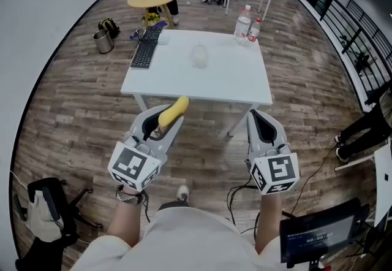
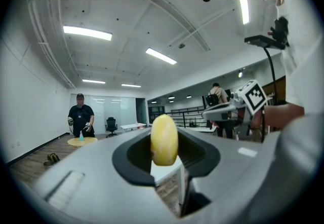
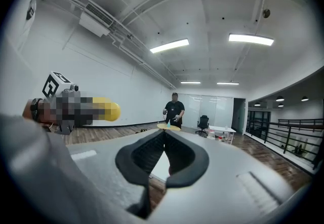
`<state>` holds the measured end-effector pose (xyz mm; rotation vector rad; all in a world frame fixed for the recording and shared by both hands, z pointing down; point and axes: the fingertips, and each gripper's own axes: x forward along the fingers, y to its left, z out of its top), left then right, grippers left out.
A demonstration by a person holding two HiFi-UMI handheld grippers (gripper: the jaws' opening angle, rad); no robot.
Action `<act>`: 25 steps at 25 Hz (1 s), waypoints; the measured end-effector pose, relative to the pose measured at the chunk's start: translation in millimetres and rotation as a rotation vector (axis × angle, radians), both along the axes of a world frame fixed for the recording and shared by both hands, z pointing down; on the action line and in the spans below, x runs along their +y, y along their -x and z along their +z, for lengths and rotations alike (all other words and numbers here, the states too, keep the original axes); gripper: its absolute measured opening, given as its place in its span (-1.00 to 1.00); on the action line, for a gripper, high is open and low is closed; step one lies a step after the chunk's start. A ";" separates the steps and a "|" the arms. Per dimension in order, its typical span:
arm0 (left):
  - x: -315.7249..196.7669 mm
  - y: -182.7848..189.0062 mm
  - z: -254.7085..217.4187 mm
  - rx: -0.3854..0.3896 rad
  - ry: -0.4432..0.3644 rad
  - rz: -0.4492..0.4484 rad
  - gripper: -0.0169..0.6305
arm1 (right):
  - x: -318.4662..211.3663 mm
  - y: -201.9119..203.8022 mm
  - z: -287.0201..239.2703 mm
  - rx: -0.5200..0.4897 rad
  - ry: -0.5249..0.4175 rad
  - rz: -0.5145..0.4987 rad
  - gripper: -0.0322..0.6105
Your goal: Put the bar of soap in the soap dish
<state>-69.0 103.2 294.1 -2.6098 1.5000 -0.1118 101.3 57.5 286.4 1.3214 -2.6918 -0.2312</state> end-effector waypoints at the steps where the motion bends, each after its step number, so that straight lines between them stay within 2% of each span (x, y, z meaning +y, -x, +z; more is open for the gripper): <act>1: -2.2 2.1 1.3 0.001 0.004 0.004 -0.56 | -2.4 2.0 0.9 -0.002 0.004 0.003 -0.89; 9: -26.6 20.8 3.2 0.006 0.013 0.026 -0.56 | -20.7 22.3 3.1 0.022 -0.003 0.014 -0.89; 16: -44.5 37.0 3.6 0.005 0.018 0.053 -0.56 | -37.6 37.2 -1.3 -0.002 -0.006 0.035 -0.89; 25: -55.0 49.1 8.4 0.016 0.019 0.054 -0.56 | -45.9 49.4 4.6 0.019 0.001 0.036 -0.89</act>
